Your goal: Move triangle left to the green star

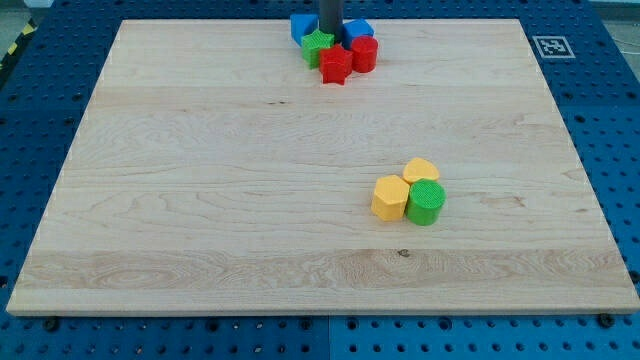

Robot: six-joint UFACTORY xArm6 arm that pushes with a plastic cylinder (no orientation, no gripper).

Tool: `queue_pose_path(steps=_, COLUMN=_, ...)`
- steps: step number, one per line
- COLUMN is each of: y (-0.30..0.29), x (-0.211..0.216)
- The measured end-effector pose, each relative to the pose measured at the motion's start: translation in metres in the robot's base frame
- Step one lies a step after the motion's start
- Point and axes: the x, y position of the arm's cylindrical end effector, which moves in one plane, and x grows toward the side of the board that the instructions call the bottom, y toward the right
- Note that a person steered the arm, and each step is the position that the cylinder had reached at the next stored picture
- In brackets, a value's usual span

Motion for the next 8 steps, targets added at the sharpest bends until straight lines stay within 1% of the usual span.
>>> queue_pose_path(steps=1, y=-0.007, x=-0.027)
queue_pose_path(steps=2, y=-0.012, x=-0.046)
queue_pose_path(steps=5, y=-0.072, x=-0.045)
queue_pose_path(steps=7, y=-0.075, x=-0.041)
queue_pose_path(steps=8, y=-0.076, x=-0.022)
